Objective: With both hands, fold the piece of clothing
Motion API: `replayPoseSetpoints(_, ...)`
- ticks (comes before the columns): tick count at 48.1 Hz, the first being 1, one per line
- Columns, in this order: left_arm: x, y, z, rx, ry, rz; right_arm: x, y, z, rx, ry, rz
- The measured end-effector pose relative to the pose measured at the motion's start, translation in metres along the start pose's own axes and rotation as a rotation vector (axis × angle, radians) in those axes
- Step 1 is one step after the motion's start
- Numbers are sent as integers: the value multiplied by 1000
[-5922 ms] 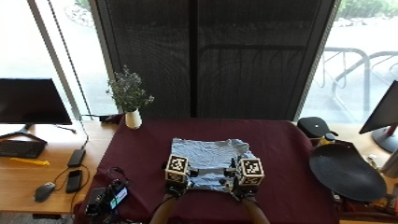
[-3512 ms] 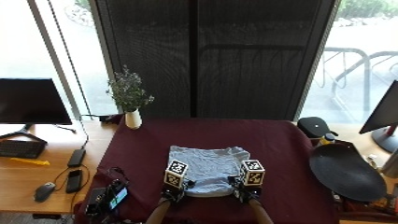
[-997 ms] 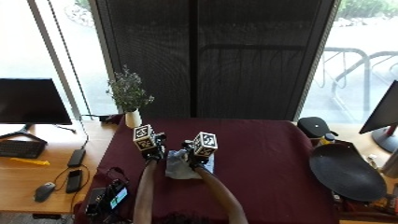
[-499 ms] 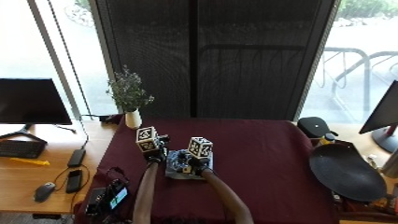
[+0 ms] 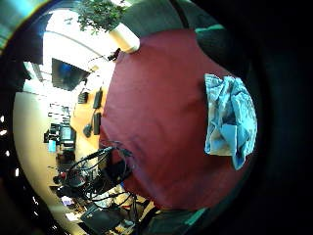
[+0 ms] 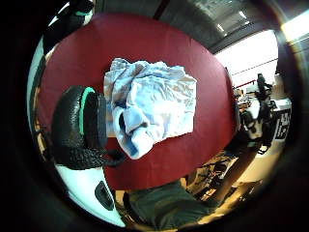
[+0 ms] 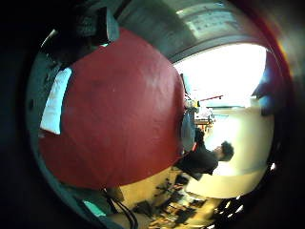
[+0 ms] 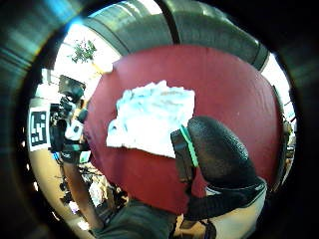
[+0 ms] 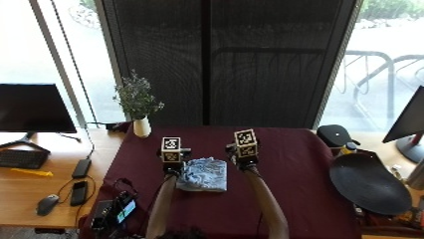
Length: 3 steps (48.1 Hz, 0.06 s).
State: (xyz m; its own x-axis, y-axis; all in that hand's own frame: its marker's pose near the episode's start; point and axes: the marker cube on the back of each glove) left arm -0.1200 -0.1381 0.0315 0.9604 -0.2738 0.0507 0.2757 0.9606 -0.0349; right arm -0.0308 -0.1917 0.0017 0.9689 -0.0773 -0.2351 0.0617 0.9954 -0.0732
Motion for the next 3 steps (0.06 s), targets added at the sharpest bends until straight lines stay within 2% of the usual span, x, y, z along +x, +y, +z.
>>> replayPoseSetpoints(3, 9, 14, 0, -98, 66, 47, 7, 6, -8, 40, -1, 27)
